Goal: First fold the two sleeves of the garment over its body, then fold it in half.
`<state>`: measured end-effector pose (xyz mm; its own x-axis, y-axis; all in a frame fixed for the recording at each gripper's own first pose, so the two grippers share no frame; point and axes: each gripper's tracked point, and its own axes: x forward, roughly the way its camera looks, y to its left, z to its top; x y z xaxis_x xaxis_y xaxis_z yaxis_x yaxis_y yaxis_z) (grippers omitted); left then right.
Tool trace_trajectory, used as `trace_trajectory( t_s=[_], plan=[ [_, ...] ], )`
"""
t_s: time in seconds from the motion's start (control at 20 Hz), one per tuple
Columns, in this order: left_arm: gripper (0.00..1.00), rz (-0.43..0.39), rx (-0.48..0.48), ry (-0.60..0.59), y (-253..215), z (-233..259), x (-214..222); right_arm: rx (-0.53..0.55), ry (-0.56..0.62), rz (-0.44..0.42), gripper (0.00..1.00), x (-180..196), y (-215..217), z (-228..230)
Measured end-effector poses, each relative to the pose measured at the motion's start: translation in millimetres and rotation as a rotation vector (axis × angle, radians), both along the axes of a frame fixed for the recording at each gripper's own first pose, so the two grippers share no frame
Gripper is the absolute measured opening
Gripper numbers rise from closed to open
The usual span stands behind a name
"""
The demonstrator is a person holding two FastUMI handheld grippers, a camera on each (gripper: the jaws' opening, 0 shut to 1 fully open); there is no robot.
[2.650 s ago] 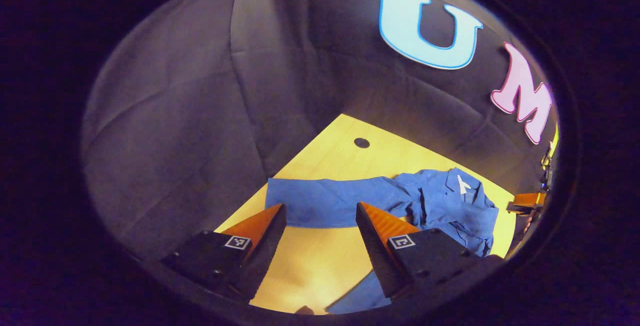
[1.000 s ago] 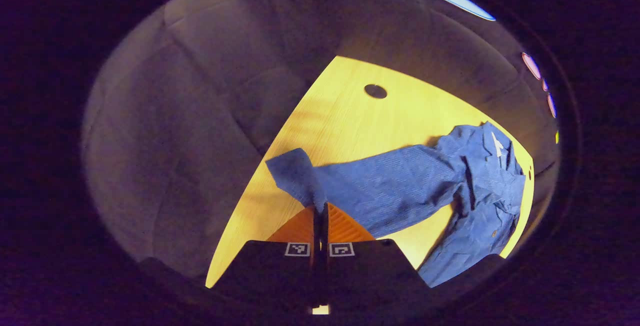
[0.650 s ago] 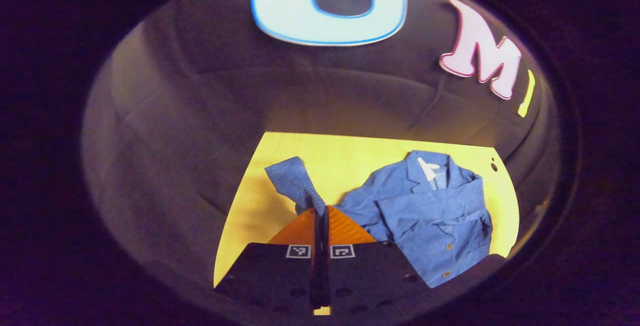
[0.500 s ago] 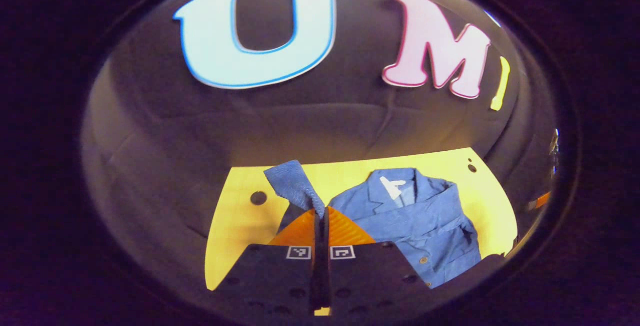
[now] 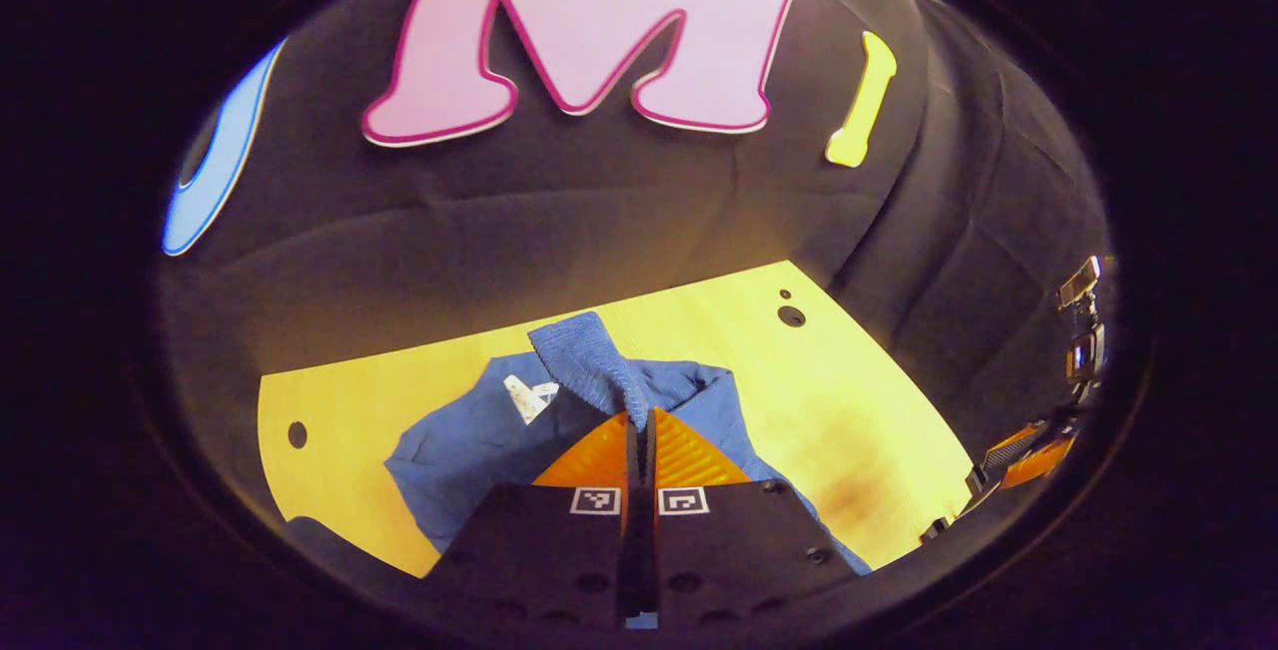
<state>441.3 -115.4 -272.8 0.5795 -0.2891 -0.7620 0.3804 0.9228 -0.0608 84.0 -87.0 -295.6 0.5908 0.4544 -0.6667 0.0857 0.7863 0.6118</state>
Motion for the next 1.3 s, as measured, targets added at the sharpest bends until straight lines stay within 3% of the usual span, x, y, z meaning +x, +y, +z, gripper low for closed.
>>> trace_trajectory(
  t_s=[0.3, 0.6, 0.7, 0.75, 0.8, 0.9, 0.95, 1.0, 1.1, 1.3],
  plan=[
    [0.0, -0.052, 0.156, 0.18, -37.9, -90.6, -16.1, -0.001, 0.041, -0.044, 0.9, -23.3, -18.6, -23.9],
    [0.0, -0.101, 0.201, 0.289, -63.1, -130.3, -22.5, -0.005, 0.106, -0.012, 0.9, -45.7, -21.4, -51.7],
    [0.07, -0.138, 0.124, 0.351, -85.9, -133.8, -34.6, -0.001, 0.116, -0.012, 0.9, -45.9, -21.8, -56.9],
    [0.18, -0.145, 0.059, 0.377, -97.9, -131.8, -42.1, -0.001, 0.119, -0.011, 0.9, -46.5, -20.0, -58.3],
    [0.4, -0.147, -0.002, 0.39, -109.7, -129.2, -47.9, -0.002, 0.119, -0.007, 0.9, -46.6, -18.9, -59.0],
    [0.72, -0.14, -0.018, 0.364, -110.1, -116.7, -49.4, -0.003, 0.125, 0.005, 0.9, -48.2, -13.7, -62.1],
    [0.81, -0.134, 0.016, 0.33, -98.9, -110.8, -48.1, -0.005, 0.129, 0.009, 0.9, -47.7, -10.1, -63.4],
    [0.86, -0.133, 0.052, 0.301, -87.9, -104.4, -48.9, -0.006, 0.135, 0.013, 0.9, -47.7, -5.7, -64.9],
    [0.85, -0.128, 0.087, 0.282, -64.8, -87.0, -67.6, -0.012, 0.145, 0.02, 0.9, -47.2, 5.2, -67.8],
    [0.85, -0.049, 0.036, 0.329, -2.3, -61.9, -132.2, -0.045, 0.16, 0.044, 0.96, -57.3, 32.1, -72.7]
  ],
)
